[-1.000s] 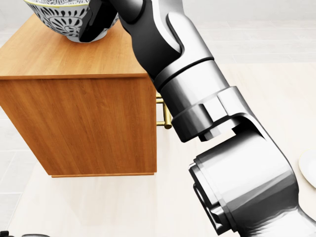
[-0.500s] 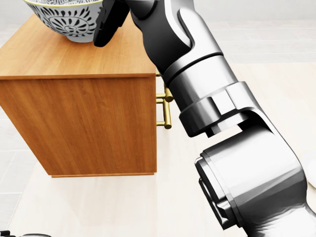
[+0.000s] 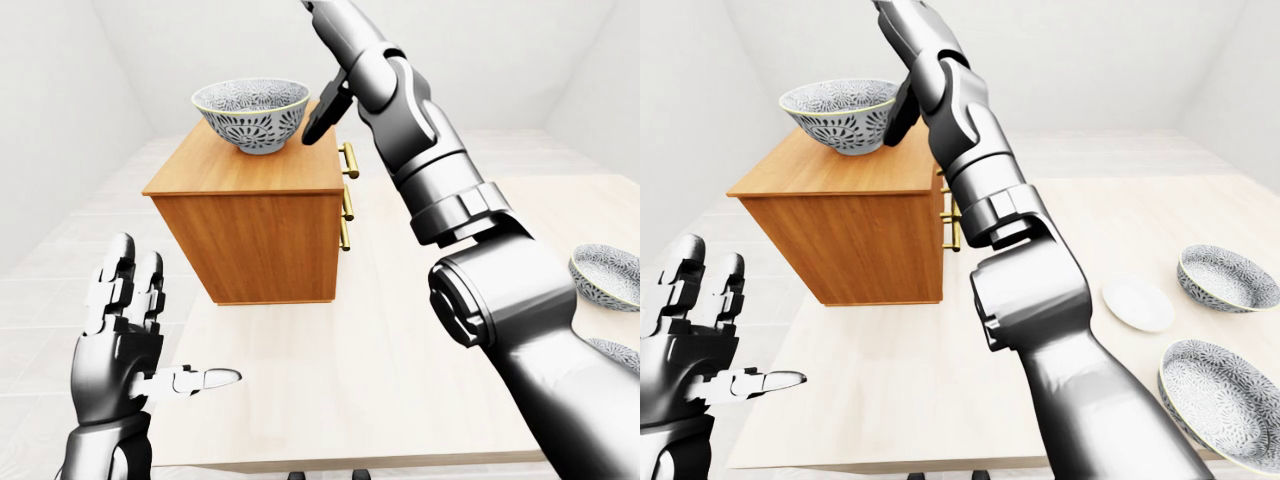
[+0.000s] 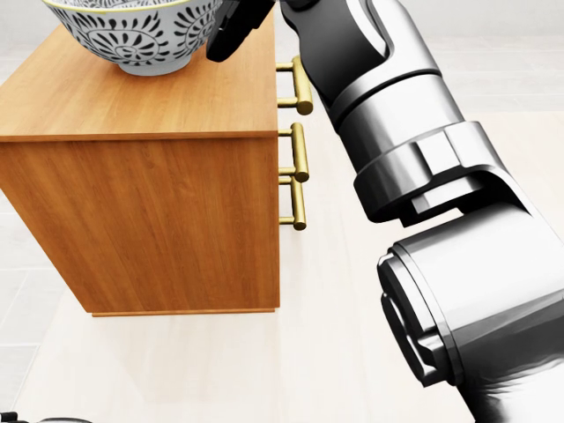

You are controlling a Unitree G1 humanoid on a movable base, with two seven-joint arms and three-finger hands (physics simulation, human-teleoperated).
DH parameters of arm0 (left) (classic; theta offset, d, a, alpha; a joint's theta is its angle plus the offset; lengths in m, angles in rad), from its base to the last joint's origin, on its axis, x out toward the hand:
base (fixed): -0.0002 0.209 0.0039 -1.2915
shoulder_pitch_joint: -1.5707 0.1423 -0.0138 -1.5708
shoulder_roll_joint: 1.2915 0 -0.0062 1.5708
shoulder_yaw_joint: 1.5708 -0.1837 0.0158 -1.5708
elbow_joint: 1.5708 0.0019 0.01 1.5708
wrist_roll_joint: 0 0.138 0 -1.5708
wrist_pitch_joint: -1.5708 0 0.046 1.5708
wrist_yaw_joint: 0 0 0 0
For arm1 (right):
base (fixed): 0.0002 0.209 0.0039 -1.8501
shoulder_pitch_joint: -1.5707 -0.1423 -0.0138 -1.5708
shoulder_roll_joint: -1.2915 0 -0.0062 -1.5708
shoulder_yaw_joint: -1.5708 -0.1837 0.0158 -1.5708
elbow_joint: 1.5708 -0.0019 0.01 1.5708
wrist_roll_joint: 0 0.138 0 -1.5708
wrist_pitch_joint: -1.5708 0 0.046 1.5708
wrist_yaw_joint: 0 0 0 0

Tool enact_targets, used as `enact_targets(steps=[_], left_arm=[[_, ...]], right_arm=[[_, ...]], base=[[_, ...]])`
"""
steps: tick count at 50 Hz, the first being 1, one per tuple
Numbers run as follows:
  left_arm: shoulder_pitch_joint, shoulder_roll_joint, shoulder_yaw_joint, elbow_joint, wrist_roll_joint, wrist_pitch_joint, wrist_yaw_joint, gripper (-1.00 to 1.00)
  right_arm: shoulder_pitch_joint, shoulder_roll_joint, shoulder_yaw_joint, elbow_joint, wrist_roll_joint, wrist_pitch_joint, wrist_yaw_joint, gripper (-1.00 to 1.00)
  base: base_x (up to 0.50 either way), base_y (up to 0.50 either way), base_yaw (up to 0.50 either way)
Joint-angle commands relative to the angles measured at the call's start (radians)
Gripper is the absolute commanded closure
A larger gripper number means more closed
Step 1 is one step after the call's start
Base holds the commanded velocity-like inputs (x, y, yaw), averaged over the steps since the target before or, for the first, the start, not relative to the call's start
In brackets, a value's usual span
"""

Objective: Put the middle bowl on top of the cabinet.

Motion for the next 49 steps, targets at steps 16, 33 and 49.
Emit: enact_targets(steps=[16,33,49], left_arm=[[0.002,0.000,0.003,-0.033,0.000,0.000,0.004,-1.00],[0.002,-0.005,0.002,-0.025,0.003,0.000,-0.001,-1.00],[0.016,-0.016,-0.023,-0.040,0.022,0.000,0.001,-1.00]], right_arm=[[-0.015,-0.096,-0.015,0.078,0.021,0.000,-0.028,-1.00],[-0.034,-0.175,-0.037,0.090,0.026,0.000,-0.023,-1.00],[-0.013,-0.169,-0.091,0.027,0.090,0.000,-0.120,-1.00]], base=[[0.00,0.00,0.00],[0.00,0.00,0.00],[0.00,0.00,0.00]])
